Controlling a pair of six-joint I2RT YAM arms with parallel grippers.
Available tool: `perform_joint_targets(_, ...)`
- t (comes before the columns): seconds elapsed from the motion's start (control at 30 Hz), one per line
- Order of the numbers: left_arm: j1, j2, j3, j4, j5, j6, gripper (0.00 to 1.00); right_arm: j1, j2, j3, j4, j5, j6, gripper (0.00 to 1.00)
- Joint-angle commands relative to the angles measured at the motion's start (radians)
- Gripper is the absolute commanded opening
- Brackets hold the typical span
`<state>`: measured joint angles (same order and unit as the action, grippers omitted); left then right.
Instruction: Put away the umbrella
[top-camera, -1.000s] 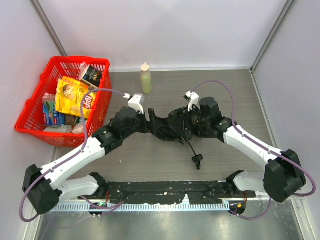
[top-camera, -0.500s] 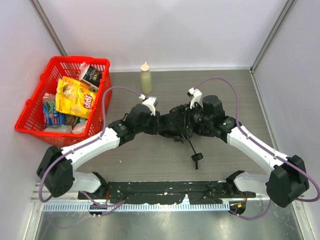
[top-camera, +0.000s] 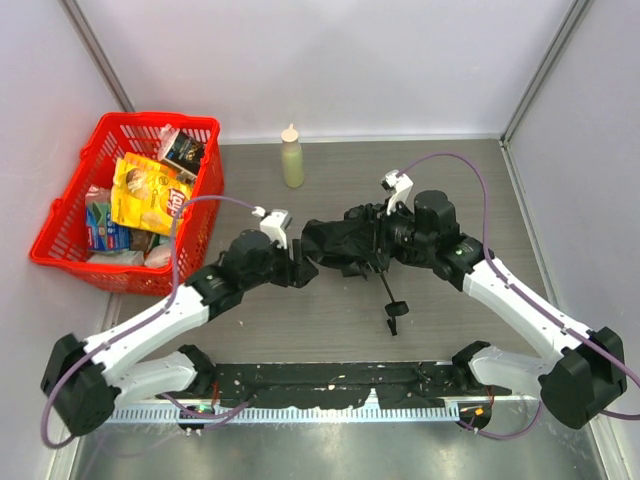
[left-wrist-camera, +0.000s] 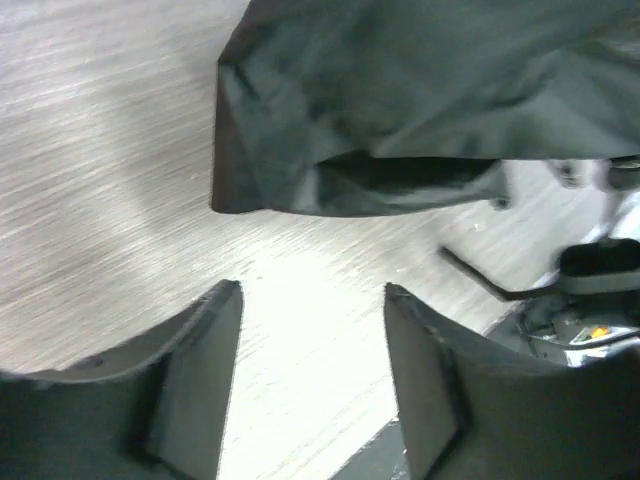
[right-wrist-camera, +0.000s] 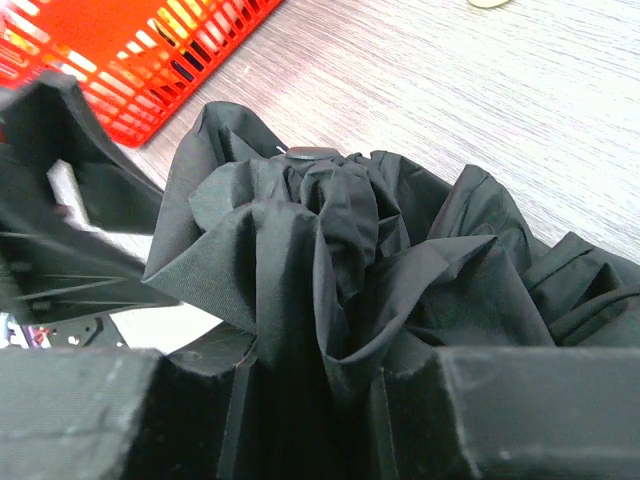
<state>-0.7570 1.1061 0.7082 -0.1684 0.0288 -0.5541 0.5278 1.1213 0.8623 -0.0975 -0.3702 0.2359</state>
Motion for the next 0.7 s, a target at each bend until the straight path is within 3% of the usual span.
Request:
perform_joint_targets(0.0, 0.019, -0.162, 0.01, 0.041, 0.079, -0.036, 0.76, -0.008, -0.058, 0.063, 0.013, 0.034, -0.07, 0.01)
perform_joint_targets(0.07, 0.042, -0.186, 0.033, 0.032, 0.076, -0.059, 0.96, -0.009, -0.071, 0.063, 0.012, 0.019, -0.067, 0.0)
perform_joint_targets(0.1, 0.06, -0.183, 0.051, 0.021, 0.079, -0.076, 1.0, -0.009, -0.075, 0.064, 0.012, 0.004, -0.063, 0.0)
perform_joint_targets(0.23, 0.185, -0.079, 0.118, 0.021, 0.224, -0.168, 1.0, -0.009, -0.097, 0.064, 0.019, -0.041, -0.044, 0.0)
perform_joint_targets(0.33, 0.239, 0.02, 0.131, 0.158, 0.415, -0.201, 0.96, -0.009, -0.11, 0.066, 0.033, -0.064, -0.032, 0.0)
perform_joint_targets(0.4, 0.239, 0.084, 0.128, 0.313, 0.535, -0.199, 0.84, -0.009, -0.11, 0.07, 0.035, -0.088, -0.03, 0.0)
perform_joint_targets(0.47, 0.239, 0.127, 0.12, 0.433, 0.601, -0.213, 0.44, -0.009, -0.112, 0.072, 0.036, -0.092, -0.026, 0.01)
perform_joint_targets(0.53, 0.24, 0.136, 0.128, 0.394, 0.525, -0.176, 0.18, -0.011, -0.127, 0.076, 0.038, -0.076, -0.024, 0.0)
perform_joint_targets(0.6, 0.24, 0.146, 0.139, 0.314, 0.461, -0.118, 0.02, -0.015, -0.156, 0.083, 0.035, -0.038, -0.023, 0.0)
perform_joint_targets(0.67, 0.239, 0.159, 0.136, 0.296, 0.438, -0.106, 0.0, -0.034, -0.182, 0.092, 0.041, -0.039, -0.011, 0.0)
